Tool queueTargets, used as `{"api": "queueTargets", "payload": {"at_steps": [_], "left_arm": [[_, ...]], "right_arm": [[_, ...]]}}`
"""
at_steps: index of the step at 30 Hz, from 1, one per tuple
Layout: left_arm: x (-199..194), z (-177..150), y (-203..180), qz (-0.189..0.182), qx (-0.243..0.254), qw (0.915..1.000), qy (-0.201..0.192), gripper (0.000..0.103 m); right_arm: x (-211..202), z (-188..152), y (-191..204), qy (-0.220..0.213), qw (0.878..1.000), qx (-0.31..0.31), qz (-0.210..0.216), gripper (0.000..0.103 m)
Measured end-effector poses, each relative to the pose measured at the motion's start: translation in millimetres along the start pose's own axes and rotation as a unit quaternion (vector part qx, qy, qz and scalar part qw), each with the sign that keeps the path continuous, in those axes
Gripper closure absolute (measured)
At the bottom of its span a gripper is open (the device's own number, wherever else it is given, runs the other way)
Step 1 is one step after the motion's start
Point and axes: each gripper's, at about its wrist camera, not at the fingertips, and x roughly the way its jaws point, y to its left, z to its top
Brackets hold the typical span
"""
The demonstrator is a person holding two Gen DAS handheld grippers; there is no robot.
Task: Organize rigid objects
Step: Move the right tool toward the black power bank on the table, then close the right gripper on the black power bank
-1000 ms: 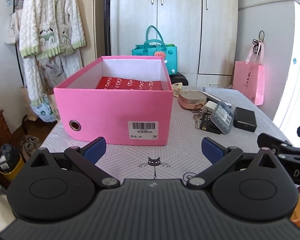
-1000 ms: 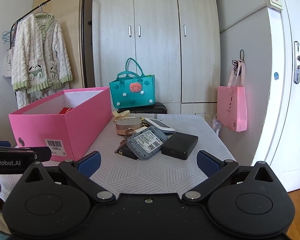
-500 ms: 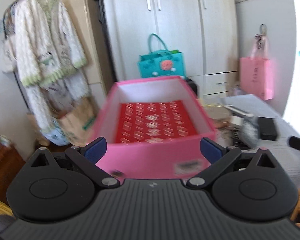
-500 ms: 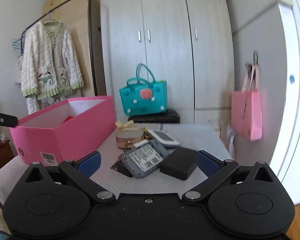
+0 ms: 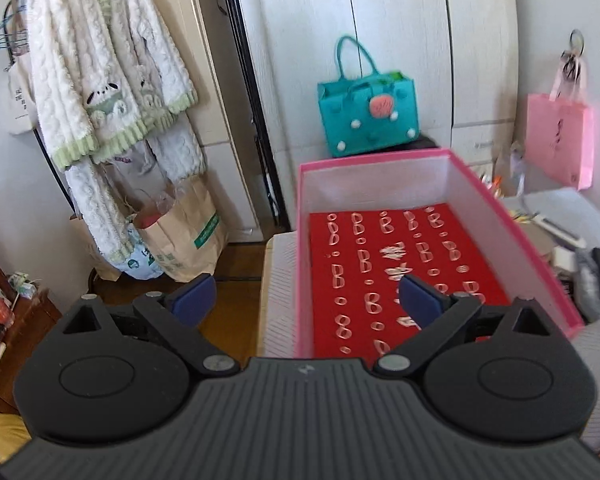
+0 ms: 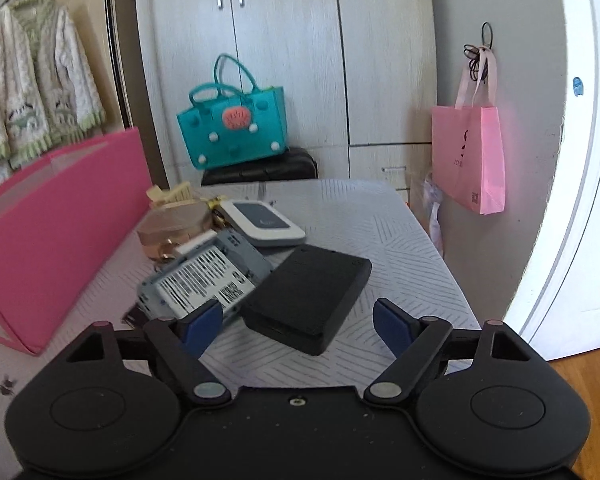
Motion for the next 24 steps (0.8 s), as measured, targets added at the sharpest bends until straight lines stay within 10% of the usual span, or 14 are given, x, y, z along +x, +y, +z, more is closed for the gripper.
{"api": "queueTargets", "payload": {"at_steps": [8,12,24], "left_arm": [[64.5,25.2,9.8,-0.006,0.023,0.9973,0.069,0.045],[87.2,29.0,9.2,-0.005,0.047,0.9947,0.092,0.080],[121.9,27.0,10.8,-0.029,0.046,0.9914,0.119,0.092]], "right_arm": [[33.5,8.4,-1.5,0.034,0.999,-0.002,-0.004,0.016],[38.3,12.0,-1.0,0.035,0.999,-0.007,0.002,0.023],[27.4,15.4,-8.5,0.069,0.997,-0.045,0.010,0.020]]}}
